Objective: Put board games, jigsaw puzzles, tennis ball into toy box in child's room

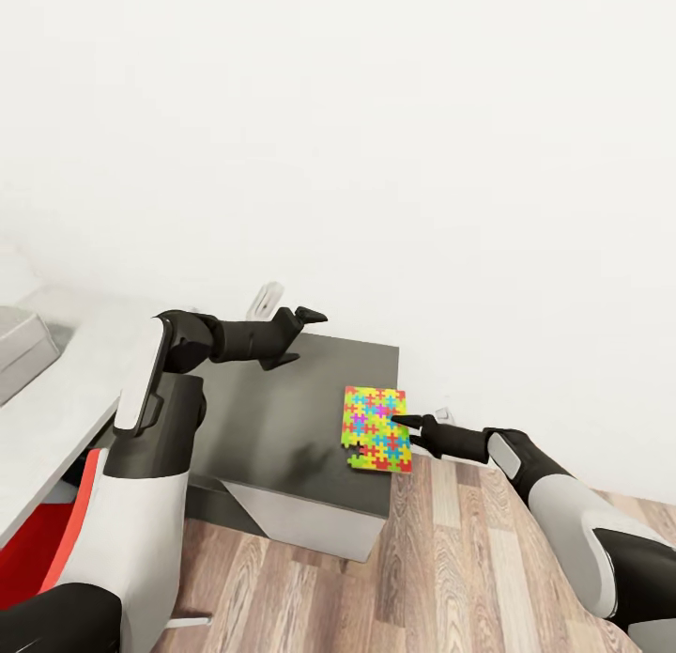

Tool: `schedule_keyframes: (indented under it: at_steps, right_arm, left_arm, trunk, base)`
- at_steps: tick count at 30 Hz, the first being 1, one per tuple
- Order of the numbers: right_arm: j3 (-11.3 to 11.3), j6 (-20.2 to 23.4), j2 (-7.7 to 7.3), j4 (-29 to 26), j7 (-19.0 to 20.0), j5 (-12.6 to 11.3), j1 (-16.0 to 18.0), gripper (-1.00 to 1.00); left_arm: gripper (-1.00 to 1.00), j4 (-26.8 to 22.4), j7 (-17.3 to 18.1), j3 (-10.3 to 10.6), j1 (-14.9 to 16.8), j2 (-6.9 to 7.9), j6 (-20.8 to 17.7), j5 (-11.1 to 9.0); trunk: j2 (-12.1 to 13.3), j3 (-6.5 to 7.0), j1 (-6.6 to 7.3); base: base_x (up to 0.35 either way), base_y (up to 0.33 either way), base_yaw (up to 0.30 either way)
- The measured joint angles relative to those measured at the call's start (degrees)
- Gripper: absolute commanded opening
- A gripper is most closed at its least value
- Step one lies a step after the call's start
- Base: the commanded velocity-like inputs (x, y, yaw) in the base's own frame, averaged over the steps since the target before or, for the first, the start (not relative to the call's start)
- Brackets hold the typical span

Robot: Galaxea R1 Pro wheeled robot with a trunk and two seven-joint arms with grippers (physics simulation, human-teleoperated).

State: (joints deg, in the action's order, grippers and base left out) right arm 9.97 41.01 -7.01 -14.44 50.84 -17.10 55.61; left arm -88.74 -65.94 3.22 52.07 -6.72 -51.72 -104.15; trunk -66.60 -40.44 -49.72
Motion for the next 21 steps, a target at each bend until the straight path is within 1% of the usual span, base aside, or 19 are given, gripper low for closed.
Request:
schedule_keyframes:
  at_steps: [3, 9, 16, 21]
  right_arm:
    - [0.0, 0.0, -0.12, 0.0, 0.0, -0.1, 0.0, -1.00]
    - [0.0, 0.1, -0.27, 0.0, 0.3, -1.2, 0.0, -1.00]
    - [-0.4, -0.4, 0.00, -0.8, 0.5, -1.1, 0.0, -1.00]
    - [-0.8, -0.4, 0.34, -4.1, 0.5, -1.0, -0.3, -1.00]
  left_arm:
    - [1.00, 0.0, 0.0, 0.0, 0.0, 0.04, 0.0, 0.0]
    - [1.00, 0.1, 0.0, 0.0, 0.0, 0.06, 0.0, 0.0]
    - [1.00, 0.2, 0.0, 0.0, 0.0, 0.12, 0.0, 0.0]
    - [1.00, 0.3, 0.0, 0.0, 0.0, 0.15, 0.0, 0.0]
  trunk:
    - [0.0, 0.00, 0.00]
    - [0.0, 0.00, 0.00]
    - [0.0, 0.00, 0.00]
    - [0.0, 0.00, 0.00]
  base:
    - [0.000, 0.000, 0.008]
    - [0.000, 0.000, 0.001]
    - [0.000, 0.000, 0.000]
    - [0.000, 0.000, 0.000]
